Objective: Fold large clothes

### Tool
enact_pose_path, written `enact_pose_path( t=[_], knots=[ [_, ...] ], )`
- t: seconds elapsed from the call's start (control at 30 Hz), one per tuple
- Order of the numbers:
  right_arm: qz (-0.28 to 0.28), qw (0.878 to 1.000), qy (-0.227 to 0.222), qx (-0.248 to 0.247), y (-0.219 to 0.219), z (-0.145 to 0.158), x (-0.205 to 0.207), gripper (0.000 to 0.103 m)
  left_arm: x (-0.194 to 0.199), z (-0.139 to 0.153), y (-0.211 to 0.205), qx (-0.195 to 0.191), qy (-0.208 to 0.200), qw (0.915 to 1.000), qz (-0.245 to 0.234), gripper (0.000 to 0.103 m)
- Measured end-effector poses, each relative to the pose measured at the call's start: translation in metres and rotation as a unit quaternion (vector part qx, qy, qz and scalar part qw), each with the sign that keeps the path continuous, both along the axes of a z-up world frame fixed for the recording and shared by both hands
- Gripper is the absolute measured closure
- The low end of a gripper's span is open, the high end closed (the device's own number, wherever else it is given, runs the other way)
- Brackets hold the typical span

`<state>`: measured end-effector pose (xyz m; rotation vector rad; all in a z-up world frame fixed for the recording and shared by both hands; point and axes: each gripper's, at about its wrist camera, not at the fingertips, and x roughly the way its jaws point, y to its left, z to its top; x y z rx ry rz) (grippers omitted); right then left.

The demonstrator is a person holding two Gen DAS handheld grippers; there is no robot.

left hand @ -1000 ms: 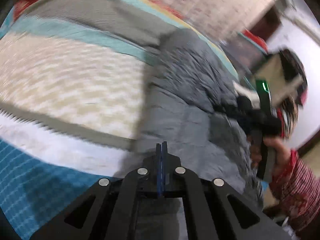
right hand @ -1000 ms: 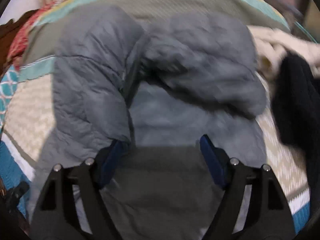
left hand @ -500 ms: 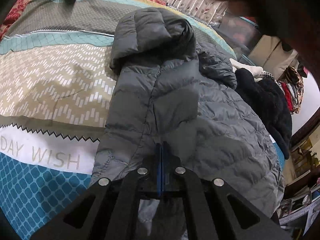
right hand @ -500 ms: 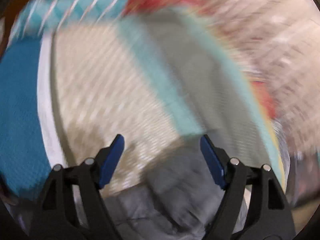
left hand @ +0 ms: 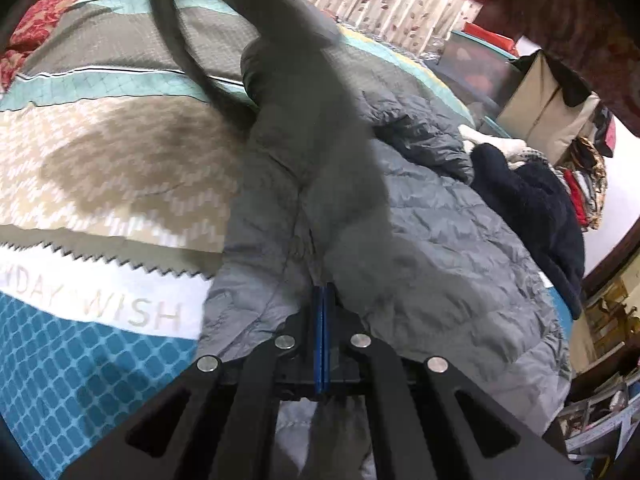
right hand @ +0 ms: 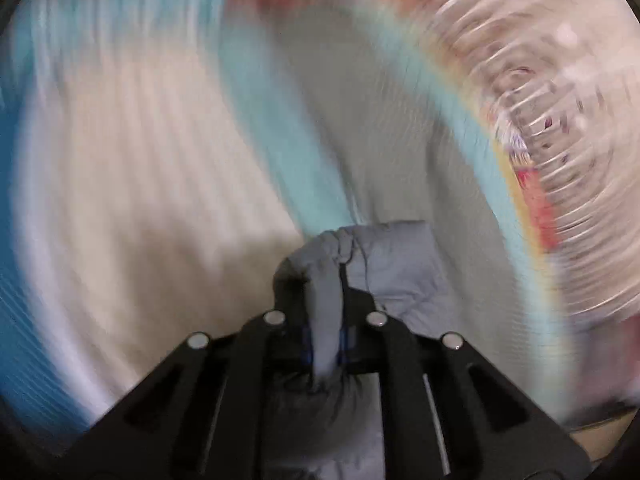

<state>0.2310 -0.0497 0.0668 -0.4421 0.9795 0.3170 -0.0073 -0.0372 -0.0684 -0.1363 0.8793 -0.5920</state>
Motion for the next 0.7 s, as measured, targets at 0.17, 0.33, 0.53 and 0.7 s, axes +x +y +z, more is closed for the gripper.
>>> enact_pose_path(
  t=[0.17, 0.33, 0.53, 0.7],
  knots=[
    [-0.141, 0.972, -0.075, 0.174, -0.101, 0.065, -0.033, 0.090, 0.006, 0.003, 0.021, -0.001, 0.014, 0.9991, 0.040, 0.079],
    [-0.395, 0.911, -0.045, 0.107, -0.244, 0.011, -0.131, 0.053, 0.007, 0.018, 0.042, -0.004, 0.025, 0.9961, 0.084, 0.079],
    [-0.543, 0.833, 0.010, 0.107, -0.340, -0.036, -0.262, 0.051, 0.011, 0.061, 0.032, -0.009, -0.001, 0.9963, 0.085, 0.080],
    [-0.505, 0.853, -0.072, 0.110, -0.342, 0.013, -0.273, 0.047, 0.017, 0.094, -0.034, -0.011, -0.038, 0.9992, -0.009, 0.079]
  ],
)
